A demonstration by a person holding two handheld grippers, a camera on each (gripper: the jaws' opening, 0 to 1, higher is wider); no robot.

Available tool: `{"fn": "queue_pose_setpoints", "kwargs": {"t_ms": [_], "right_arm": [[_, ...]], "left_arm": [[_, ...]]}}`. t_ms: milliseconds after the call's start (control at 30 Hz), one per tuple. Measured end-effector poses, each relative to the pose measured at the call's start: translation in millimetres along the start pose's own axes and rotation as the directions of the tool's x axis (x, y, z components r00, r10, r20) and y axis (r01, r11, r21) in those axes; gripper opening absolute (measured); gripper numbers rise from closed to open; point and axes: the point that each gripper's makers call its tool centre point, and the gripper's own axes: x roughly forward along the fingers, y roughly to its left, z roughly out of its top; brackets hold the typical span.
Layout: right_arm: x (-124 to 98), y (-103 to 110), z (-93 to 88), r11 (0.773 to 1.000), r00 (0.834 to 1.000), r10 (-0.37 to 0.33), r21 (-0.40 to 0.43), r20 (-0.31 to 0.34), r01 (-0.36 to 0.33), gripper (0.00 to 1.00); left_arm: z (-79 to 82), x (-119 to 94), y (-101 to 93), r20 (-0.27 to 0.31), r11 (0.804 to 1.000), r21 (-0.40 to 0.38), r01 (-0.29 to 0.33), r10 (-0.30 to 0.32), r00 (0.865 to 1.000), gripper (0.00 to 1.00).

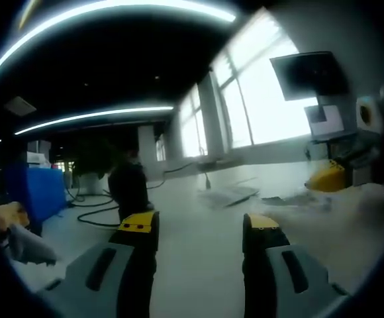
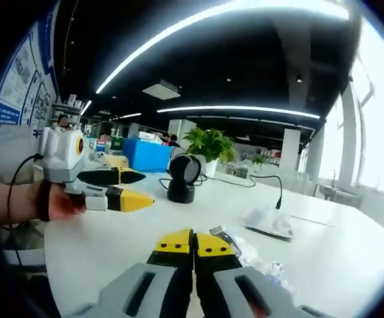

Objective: Clip sheet goods on table flip sheet goods clip sheet goods scan sheet goods put sheet goods back to table

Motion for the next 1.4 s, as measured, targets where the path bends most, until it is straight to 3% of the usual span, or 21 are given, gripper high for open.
{"fn": "queue_pose_setpoints", "kwargs": {"t_ms": [233, 467, 567, 700, 1133, 1400], "right_arm": [[-5, -19, 18.9, 0.994, 0.998, -0.031, 0.104, 0.051, 0.026, 0.00], [-9, -33, 26.4, 0.993, 0.994, -0.080, 0.088, 0.074, 0.073, 0.00], [-12, -39, 28.4, 0.986, 0.992, -0.101, 0.142, 0.080, 0.089, 0.00], [-14, -45, 35.3, 0.989, 0.987, -0.111, 0.112, 0.112, 0.099, 0.00], [-18, -75, 56.7, 0.979, 0.975, -0.157, 0.156, 0.160, 0.133, 0.00], [-24, -96, 76.5, 0.971, 0.954, -0.214, 0.154, 0.211, 0.184, 0.00]], "left_arm": [[0.0, 0, -0.2, 0.000, 1.000, 0.001, 0.001, -0.001, 1.000, 0.43], [0.4, -1, -0.7, 0.001, 1.000, 0.000, 0.001, -0.001, 1.000, 0.43], [0.5, -1, -1.0, 0.001, 1.000, 0.001, 0.001, -0.001, 1.000, 0.43], [0.8, -1, -1.9, 0.001, 1.000, 0.000, 0.002, -0.002, 1.000, 0.43], [-0.1, 0, -1.3, -0.001, 1.000, -0.001, 0.002, -0.002, 1.000, 0.43], [-0.8, 1, -1.8, -0.004, 1.000, 0.002, 0.006, -0.006, 1.000, 0.43]]}}
